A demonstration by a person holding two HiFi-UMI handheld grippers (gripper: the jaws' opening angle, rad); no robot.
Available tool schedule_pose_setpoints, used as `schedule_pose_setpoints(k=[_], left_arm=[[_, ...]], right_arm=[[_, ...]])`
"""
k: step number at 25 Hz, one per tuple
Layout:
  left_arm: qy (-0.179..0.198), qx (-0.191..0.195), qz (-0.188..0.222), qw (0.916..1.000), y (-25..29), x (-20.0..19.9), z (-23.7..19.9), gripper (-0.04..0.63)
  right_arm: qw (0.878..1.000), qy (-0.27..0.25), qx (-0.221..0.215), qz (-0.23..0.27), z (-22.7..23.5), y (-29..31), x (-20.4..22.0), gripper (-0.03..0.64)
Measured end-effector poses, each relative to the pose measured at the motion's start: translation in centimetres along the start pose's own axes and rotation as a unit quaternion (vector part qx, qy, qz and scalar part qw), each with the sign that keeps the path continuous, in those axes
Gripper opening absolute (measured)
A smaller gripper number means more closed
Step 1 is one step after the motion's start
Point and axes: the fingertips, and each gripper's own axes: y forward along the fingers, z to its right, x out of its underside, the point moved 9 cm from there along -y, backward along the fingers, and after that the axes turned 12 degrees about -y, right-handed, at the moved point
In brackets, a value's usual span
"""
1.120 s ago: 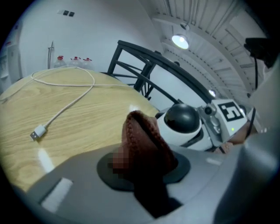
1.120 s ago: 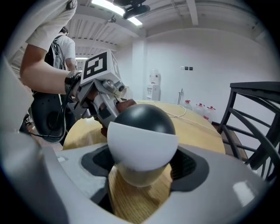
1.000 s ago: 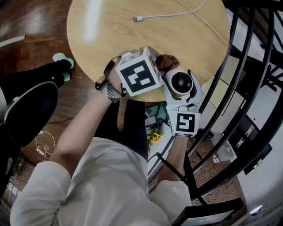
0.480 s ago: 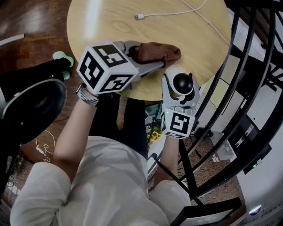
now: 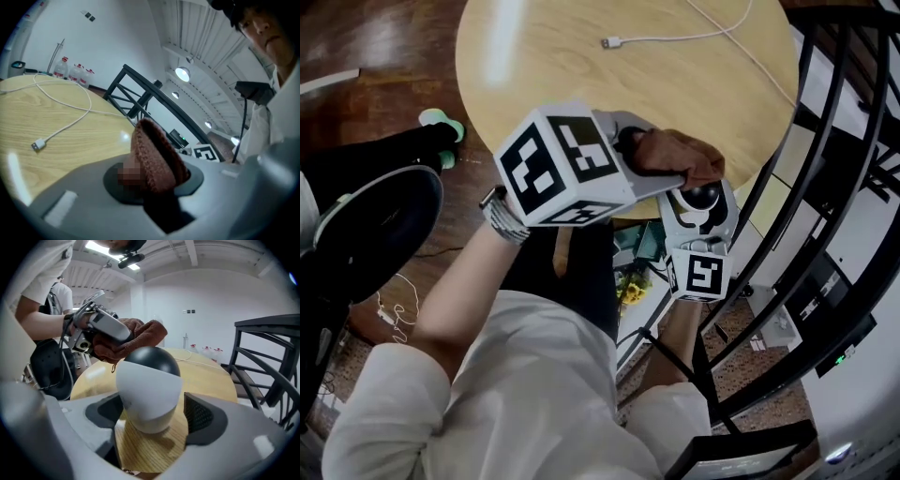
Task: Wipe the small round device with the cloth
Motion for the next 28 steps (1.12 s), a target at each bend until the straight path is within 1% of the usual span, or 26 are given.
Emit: schedule_pose_setpoints(k=[2, 3, 5, 6, 7, 8, 9, 13, 16, 20, 23, 28], left_arm=[[-0.007, 0.012, -0.011, 0.9998, 0.6, 0.3, 0.2, 0.124], [-0.009, 0.015, -0.017, 0.9997, 0.8, 0.4, 0.3, 0.124], [-0.007, 0.01, -0.03, 0.9995, 1.2, 0.6, 0.3, 0.124], [-0.004, 0.004, -0.039, 0.9992, 1.4, 0.7, 0.3, 0.124], [0.0, -0.001, -0.047, 0.9989, 1.5, 0.8, 0.2, 0.124], [0.004, -0.005, -0.054, 0.9985, 1.7, 0.8, 0.2, 0.124], [0.008, -0.007, -0.058, 0.9983, 1.8, 0.8, 0.1, 0.124], [0.015, -0.004, -0.07, 0.9974, 1.9, 0.5, 0.0, 0.124], [0.014, -0.003, -0.076, 0.997, 1.9, 0.2, -0.3, 0.126], [0.02, -0.032, -0.092, 0.9951, 2.2, 0.4, -1.0, 0.124], [0.023, -0.046, -0.099, 0.9938, 2.4, 0.2, -1.7, 0.123], [0.034, -0.068, -0.129, 0.9887, 3.2, 0.5, -2.2, 0.123]], right_arm=[[0.998, -0.037, -0.05, 0.007, 0.6, 0.0, -0.1, 0.4], [0.995, -0.059, -0.082, 0.007, 0.7, 0.2, -0.2, 0.401], [0.984, -0.104, -0.142, -0.002, 0.9, 0.9, -0.3, 0.4], [0.98, -0.119, -0.16, -0.008, 1.0, 1.3, -0.3, 0.4], [0.977, -0.128, -0.168, -0.01, 1.0, 1.7, -0.3, 0.398], [0.976, -0.132, -0.172, -0.006, 1.1, 2.0, -0.3, 0.367], [0.976, -0.132, -0.172, 0.0, 1.1, 2.1, -0.3, 0.362], [0.984, -0.103, -0.145, 0.014, 0.7, 1.9, -0.2, 0.362], [0.987, -0.094, -0.133, 0.019, 0.6, 1.8, -0.3, 0.362], [0.988, -0.087, -0.124, 0.017, 0.3, 1.8, -0.1, 0.362], [0.989, -0.083, -0.121, 0.018, 0.3, 1.9, -0.1, 0.362], [0.99, -0.077, -0.117, 0.022, 0.2, 1.8, -0.1, 0.362]])
